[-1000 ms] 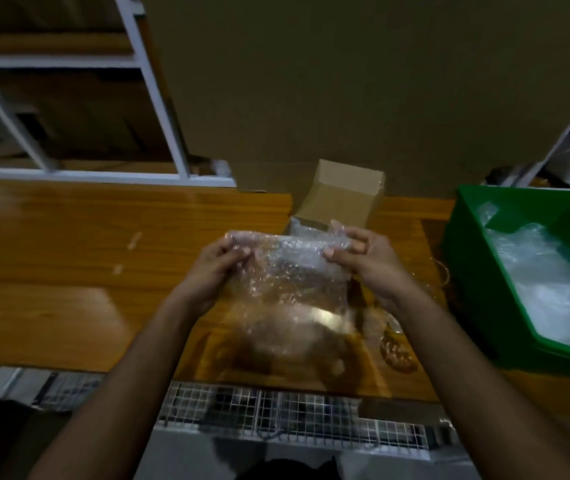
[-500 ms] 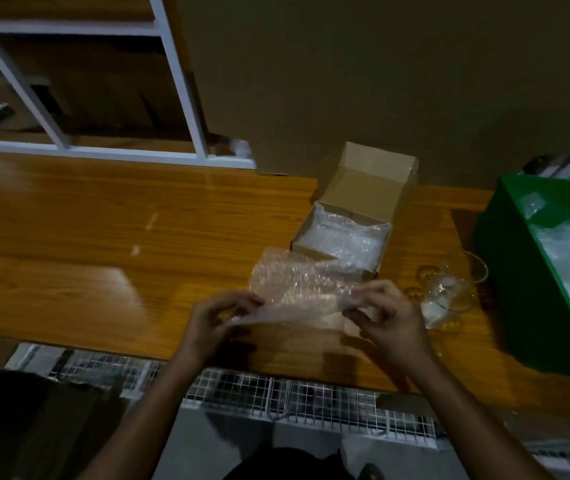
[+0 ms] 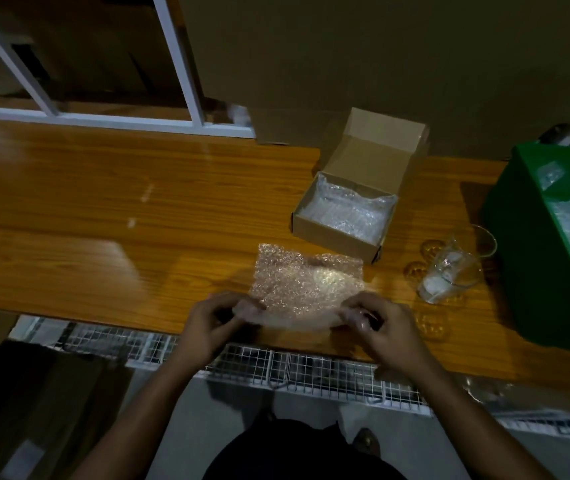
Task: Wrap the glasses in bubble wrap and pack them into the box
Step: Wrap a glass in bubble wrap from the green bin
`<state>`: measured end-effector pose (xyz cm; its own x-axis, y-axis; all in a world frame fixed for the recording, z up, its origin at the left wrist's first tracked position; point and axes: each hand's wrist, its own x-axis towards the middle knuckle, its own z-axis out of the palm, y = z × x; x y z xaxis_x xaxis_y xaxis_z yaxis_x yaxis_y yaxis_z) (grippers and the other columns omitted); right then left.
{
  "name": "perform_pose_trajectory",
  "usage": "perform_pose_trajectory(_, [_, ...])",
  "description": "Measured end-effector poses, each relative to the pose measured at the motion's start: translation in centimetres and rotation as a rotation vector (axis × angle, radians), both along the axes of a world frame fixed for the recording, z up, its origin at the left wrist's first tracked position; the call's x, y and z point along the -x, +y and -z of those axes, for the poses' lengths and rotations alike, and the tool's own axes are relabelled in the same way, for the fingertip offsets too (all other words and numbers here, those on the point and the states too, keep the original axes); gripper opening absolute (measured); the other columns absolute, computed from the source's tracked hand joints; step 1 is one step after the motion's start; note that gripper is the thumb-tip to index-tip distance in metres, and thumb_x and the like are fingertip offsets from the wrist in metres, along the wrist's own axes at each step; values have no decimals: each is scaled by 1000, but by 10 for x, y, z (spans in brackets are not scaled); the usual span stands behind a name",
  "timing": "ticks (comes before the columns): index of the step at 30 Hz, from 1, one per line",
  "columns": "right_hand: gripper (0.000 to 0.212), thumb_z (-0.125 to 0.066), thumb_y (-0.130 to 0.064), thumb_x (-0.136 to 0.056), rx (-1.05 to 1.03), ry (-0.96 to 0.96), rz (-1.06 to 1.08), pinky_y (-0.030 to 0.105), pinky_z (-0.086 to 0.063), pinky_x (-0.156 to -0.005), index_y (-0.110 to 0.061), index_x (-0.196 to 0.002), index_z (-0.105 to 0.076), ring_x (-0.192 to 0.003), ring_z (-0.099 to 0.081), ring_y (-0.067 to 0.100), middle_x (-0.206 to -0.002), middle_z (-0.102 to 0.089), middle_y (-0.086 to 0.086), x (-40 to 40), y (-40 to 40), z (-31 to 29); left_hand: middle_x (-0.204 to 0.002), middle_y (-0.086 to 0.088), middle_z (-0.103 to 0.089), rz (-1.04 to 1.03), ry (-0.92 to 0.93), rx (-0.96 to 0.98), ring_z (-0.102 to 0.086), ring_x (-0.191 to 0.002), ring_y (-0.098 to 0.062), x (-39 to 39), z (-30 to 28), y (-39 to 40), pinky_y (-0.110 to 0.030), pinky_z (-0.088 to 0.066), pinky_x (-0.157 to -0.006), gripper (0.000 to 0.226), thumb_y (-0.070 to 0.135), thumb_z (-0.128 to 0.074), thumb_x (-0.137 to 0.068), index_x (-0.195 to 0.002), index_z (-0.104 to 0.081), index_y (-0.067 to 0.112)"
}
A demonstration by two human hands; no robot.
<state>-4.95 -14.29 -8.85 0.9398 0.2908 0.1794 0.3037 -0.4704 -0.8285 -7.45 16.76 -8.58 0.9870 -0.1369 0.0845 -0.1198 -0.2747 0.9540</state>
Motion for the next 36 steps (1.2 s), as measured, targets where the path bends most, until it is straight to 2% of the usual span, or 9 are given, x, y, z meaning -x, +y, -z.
perform_pose_trajectory(5, [6,-71,-23,-91,-75,226,226,38,-60,-68,-28,-92,-73,-73,-71,7,-79,-75,-6,-17,6,-2,-80,5,-76,-196,106,-92,-72,-75,-8,-25,-6,-14,-20,-52,-66,8,22,-69,-94,-88,-74,24])
perform_pose_trajectory(8, [13,-74,-27,-88,8,226,288,36,-57,-57,-22,-99,-69,-63,-68,9,-70,-71,-3,-28,9,-4,-79,9,-74,-289,159,-194,-69,-71,2,-37,-7,-19,-9,-46,-62,6,25,-70,-93,-89,-74,27])
perform_pose_trajectory(10, [21,-77,-33,-86,90,241,321,30,-53,-54,-30,-100,-61,-62,-67,7,-70,-70,-5,-34,9,-4,-80,7,-74,-317,175,-253,-69,-71,-1,-40,-5,-21,-17,-50,-64,4,29,-72,-91,-93,-74,26])
perform_pose_trajectory(14, [26,-78,-40,-83,171,244,378,43,-58,-62,-38,-95,-56,-62,-68,10,-67,-69,-5,-39,10,7,-77,4,-72,-383,165,-338,-69,-68,-9,-40,-4,-27,-19,-46,-58,15,35,-74,-89,-101,-70,26])
perform_pose_trajectory(21, [20,-73,-39,-85,225,150,459,45,-55,-58,-32,-93,-57,-63,-60,10,-69,-61,-8,-34,14,6,-80,12,-69,-456,74,-403,-66,-70,-2,-39,5,-37,-34,-58,-66,41,43,-75,-85,-122,-62,31])
perform_pose_trajectory(24, [24,-68,-41,-89,272,54,488,41,-55,-59,-26,-104,-56,-65,-60,9,-74,-62,-10,-28,13,-1,-88,13,-67,-479,-17,-411,-64,-74,-2,-38,5,-36,-26,-53,-62,47,40,-78,-84,-125,-58,27])
perform_pose_trajectory(29, [30,-70,-38,-89,364,-172,247,21,-44,-72,-29,-115,-60,-91,-50,1,-110,-53,-9,-14,-4,-6,-117,-2,-63,-232,-406,-564,-54,-107,-15,-28,3,-15,-6,-39,-84,42,38,-75,-85,-119,-63,15])
perform_pose_trajectory(33, [29,-73,-38,-86,599,-294,5,28,-45,-76,-26,-112,-66,-104,-51,14,-114,-56,-7,-11,-14,8,-129,2,-64,107,-442,-729,-57,-119,-18,-27,16,-10,-38,-48,-97,46,47,-66,-89,-126,-62,21])
perform_pose_trajectory(36, [20,-75,-28,-87,586,-344,33,36,-47,-78,-22,-104,-68,-106,-55,21,-118,-59,-2,-10,-14,13,-132,6,-62,170,-343,-789,-57,-119,-15,-27,22,-8,-44,-49,-96,46,52,-59,-93,-131,-57,26])
